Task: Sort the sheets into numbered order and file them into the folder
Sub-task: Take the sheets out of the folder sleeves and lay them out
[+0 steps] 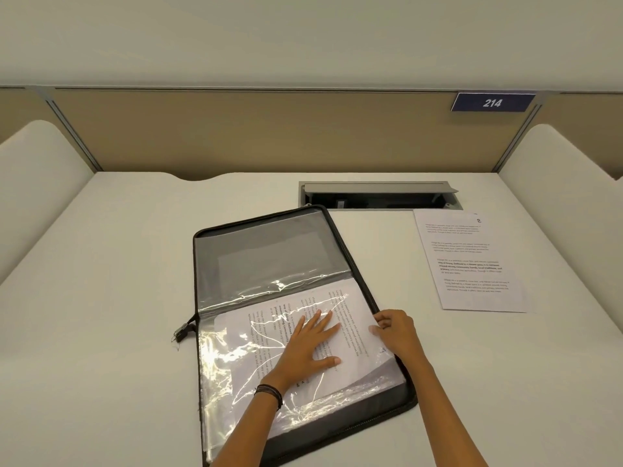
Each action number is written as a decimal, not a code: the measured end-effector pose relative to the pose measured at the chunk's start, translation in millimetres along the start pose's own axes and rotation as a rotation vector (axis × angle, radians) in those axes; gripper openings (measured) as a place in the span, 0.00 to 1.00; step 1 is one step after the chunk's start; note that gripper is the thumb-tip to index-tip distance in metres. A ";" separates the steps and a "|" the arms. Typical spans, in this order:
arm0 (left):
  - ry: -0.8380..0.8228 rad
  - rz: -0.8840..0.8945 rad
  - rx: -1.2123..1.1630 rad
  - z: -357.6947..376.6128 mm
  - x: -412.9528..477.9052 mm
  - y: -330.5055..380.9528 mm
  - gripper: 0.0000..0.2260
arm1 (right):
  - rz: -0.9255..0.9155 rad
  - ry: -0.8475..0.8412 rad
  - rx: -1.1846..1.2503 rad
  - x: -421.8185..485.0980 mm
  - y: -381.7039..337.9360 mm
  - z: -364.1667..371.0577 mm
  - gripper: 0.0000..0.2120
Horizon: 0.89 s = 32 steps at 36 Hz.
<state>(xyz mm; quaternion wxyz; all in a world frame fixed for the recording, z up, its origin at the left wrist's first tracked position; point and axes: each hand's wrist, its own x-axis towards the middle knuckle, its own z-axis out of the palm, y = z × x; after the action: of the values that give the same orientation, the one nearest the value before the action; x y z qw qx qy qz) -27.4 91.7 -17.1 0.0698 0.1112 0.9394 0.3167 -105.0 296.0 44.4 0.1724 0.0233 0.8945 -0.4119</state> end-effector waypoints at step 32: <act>-0.015 -0.011 0.008 0.3 0.1 -0.5 0.36 | -0.065 0.015 -0.009 -9.3 -6.0 -0.3 0.15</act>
<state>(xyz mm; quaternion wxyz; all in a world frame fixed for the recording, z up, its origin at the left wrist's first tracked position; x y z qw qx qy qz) -27.6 91.5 -17.6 0.0780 0.1089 0.9408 0.3115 -97.5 293.2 52.1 0.1520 -0.0035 0.8980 -0.4130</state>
